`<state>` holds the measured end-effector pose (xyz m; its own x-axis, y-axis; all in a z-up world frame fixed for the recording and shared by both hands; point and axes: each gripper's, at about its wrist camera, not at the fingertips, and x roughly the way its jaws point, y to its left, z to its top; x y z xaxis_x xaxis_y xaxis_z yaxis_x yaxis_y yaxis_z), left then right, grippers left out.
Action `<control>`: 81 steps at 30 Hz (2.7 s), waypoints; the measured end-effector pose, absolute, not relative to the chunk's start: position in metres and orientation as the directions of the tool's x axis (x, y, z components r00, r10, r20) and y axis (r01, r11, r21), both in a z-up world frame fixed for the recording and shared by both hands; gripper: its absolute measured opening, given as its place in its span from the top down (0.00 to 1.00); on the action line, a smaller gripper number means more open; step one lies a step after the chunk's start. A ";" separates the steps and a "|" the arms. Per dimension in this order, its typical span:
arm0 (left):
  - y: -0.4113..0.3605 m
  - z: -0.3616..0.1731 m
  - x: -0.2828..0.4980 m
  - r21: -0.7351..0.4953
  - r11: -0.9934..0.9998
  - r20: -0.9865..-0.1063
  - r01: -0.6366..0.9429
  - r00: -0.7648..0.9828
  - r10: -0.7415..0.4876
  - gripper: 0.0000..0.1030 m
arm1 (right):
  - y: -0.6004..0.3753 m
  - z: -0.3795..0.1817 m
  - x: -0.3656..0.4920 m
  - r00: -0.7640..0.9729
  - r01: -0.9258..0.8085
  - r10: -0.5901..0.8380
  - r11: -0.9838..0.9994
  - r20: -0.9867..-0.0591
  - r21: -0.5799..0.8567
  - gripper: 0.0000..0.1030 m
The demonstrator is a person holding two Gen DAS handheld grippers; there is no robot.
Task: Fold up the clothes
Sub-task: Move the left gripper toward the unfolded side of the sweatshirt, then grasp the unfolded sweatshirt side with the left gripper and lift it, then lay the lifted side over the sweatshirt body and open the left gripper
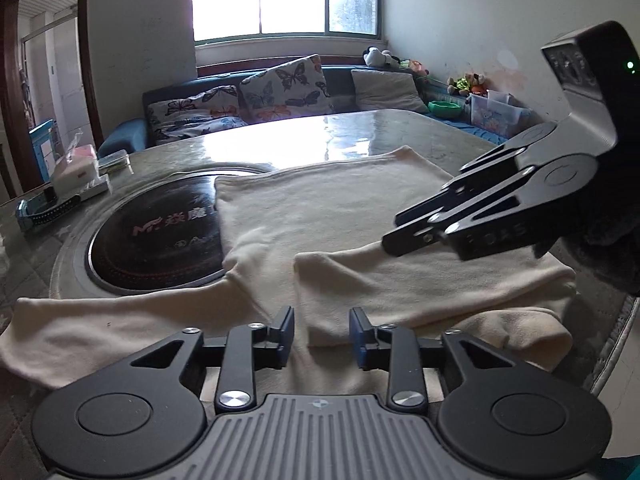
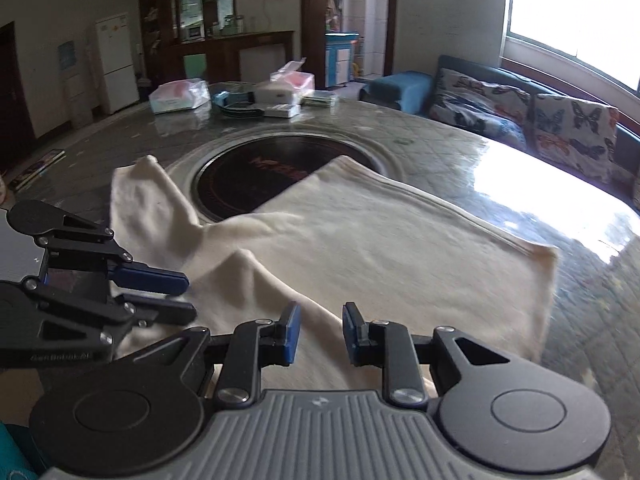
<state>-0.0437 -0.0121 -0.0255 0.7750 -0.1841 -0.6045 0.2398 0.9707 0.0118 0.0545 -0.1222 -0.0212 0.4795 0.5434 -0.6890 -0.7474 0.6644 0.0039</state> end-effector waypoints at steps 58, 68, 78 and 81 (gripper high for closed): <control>-0.039 0.056 -0.037 -0.168 0.956 -0.416 0.242 0.862 -0.292 0.94 | -0.227 -0.008 0.017 0.627 -0.551 0.512 0.825 -0.587 0.130 0.78; -0.121 -0.002 -0.039 -0.061 0.881 -0.558 0.470 0.716 -0.420 0.69 | -0.264 -0.016 0.017 0.657 -0.458 0.476 0.868 -0.584 0.192 0.78; -0.058 0.000 -0.059 0.026 0.937 -0.544 0.349 0.791 -0.280 0.43 | -0.237 -0.028 0.020 0.590 -0.510 0.529 0.830 -0.610 0.226 0.78; -0.031 -0.007 -0.063 0.041 0.963 -0.560 0.267 0.804 -0.199 0.43 | -0.229 -0.035 0.022 0.574 -0.508 0.521 0.831 -0.631 0.225 0.78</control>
<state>-0.0632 -0.0310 -0.0068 0.8043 -0.1993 -0.5598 0.2671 0.9628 0.0409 0.0224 -0.2286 -0.0354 0.5745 0.5215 -0.6309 -0.5081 0.8315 0.2246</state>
